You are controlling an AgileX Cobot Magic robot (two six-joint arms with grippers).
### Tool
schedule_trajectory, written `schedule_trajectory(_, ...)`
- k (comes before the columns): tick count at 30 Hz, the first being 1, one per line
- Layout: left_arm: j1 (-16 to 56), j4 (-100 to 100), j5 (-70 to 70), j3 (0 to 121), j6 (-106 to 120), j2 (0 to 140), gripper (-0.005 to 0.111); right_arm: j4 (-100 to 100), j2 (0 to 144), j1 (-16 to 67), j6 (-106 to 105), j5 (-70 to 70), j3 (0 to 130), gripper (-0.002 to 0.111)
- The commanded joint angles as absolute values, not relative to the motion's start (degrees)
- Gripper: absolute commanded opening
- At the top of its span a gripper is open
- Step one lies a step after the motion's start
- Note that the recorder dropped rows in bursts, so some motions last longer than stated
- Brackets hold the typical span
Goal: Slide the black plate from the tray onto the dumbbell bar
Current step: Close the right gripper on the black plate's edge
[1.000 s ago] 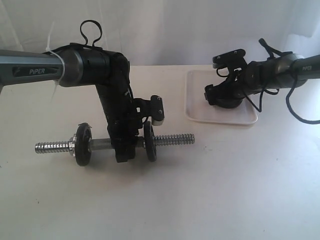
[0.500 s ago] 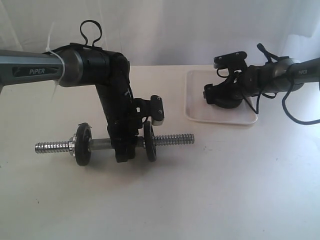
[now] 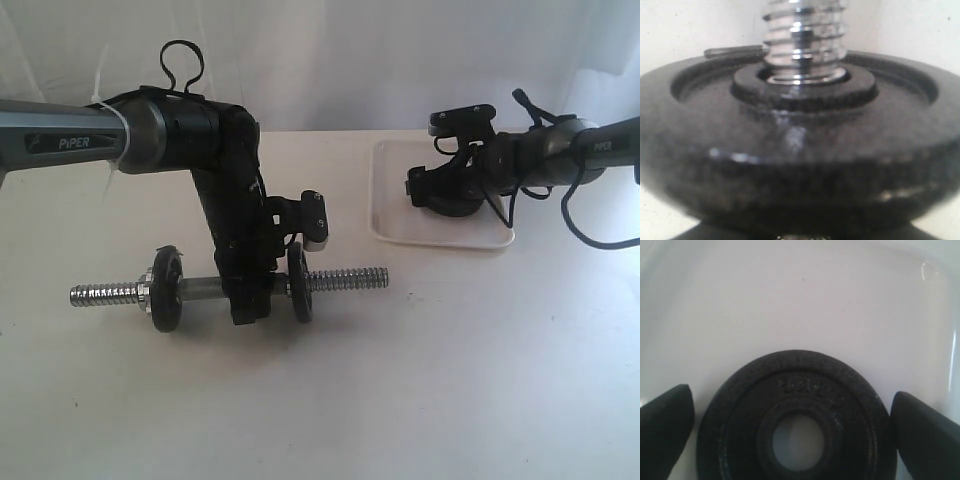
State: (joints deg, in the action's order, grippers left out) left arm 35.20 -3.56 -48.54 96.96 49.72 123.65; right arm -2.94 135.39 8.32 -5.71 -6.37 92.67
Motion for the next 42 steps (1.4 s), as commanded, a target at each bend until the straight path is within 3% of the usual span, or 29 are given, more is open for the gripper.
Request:
schedule_trajectory(1, 35.2, -6.5, -48.0, 96.8, 49.8, 122.7, 0.0, -1.2, 136.8, 7.9, -7.8, -13.7, 91.9, 0.103)
schedule_trajectory(22, 35.2, -6.5, -48.0, 96.8, 49.8, 122.7, 0.0, -1.5, 139.5, 7.9, -7.7, -16.0, 91.9, 0.102)
schedule_trajectory(25, 35.2, -6.5, -48.0, 96.8, 49.8, 122.7, 0.0, -1.5, 139.5, 7.9, -7.6, -16.2, 91.9, 0.086)
schedule_trajectory(28, 35.2, -6.5, -48.0, 96.8, 49.8, 122.7, 0.0, -1.5, 139.5, 7.9, -5.8, -16.3, 91.9, 0.045)
schedule_trajectory(30, 35.2, -6.5, -48.0, 96.8, 49.8, 122.7, 0.0, -1.3, 139.5, 7.9, -5.6, -16.6, 91.9, 0.011)
schedule_trajectory(31, 35.2, -6.5, -48.0, 96.8, 49.8, 122.7, 0.0, -0.5, 139.5, 7.9, -7.5, -16.6, 91.9, 0.0)
schedule_trajectory(42, 35.2, -7.2, -48.0, 96.8, 49.8, 122.7, 0.0, 0.0, 137.8, 7.9, -10.4, -15.4, 91.9, 0.0)
